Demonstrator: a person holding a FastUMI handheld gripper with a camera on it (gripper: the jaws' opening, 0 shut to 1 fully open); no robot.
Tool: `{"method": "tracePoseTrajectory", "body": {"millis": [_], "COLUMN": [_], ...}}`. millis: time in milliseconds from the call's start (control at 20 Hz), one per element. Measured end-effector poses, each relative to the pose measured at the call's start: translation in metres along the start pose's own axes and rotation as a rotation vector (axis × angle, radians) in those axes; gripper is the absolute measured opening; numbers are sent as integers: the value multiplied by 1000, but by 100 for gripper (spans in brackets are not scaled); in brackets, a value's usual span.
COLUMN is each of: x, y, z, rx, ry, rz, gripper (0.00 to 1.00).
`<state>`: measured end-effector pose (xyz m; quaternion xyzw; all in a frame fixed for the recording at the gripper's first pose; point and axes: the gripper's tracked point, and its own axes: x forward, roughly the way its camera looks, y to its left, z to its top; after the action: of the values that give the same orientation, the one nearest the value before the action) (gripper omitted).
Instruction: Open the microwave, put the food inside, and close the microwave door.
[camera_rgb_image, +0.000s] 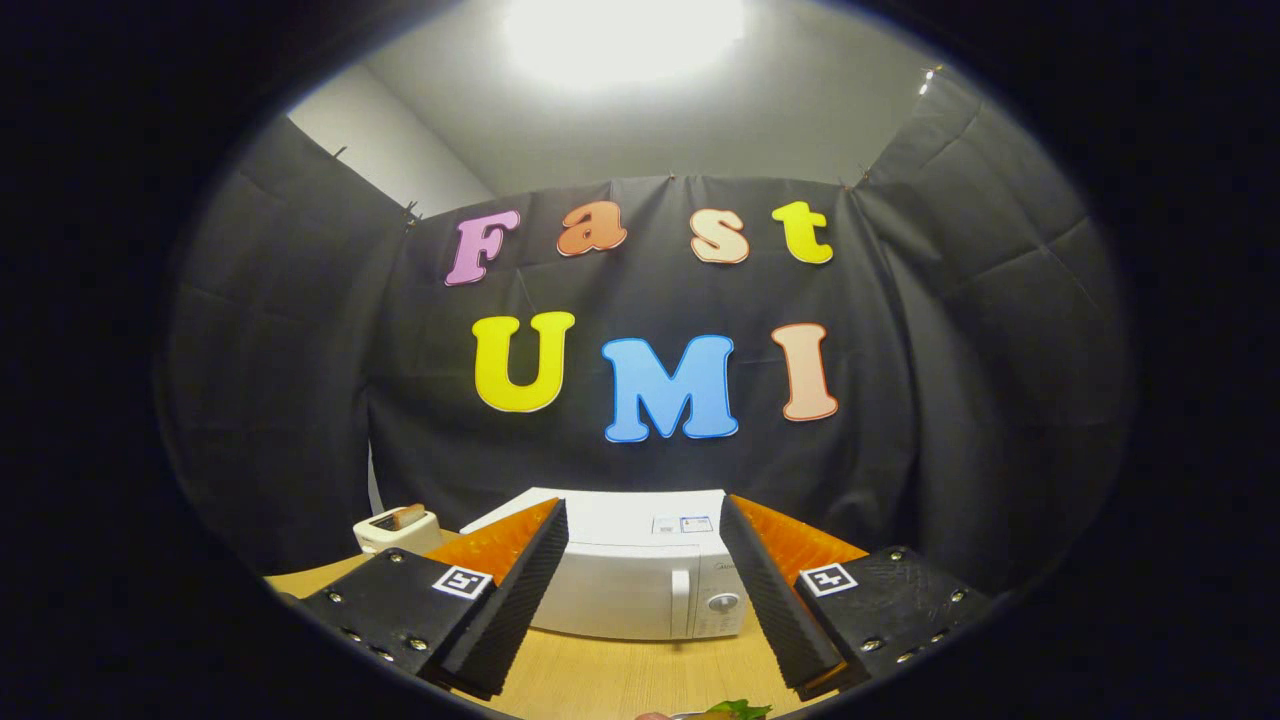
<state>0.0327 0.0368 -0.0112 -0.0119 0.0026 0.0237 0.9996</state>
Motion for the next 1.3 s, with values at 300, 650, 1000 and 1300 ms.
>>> {"method": "tracePoseTrajectory", "body": {"millis": [300, 650, 1000, 1300], "x": [24, 59, 94, 123], "y": [-4, -20, -27, -29], "z": [-17, -57, -96, -141], "rx": [-19, -7, 0, -68], "ry": [-4, 52, 113, 180], "rz": [3, -16, -19, -2], "gripper": [96, 96, 96, 96]}}
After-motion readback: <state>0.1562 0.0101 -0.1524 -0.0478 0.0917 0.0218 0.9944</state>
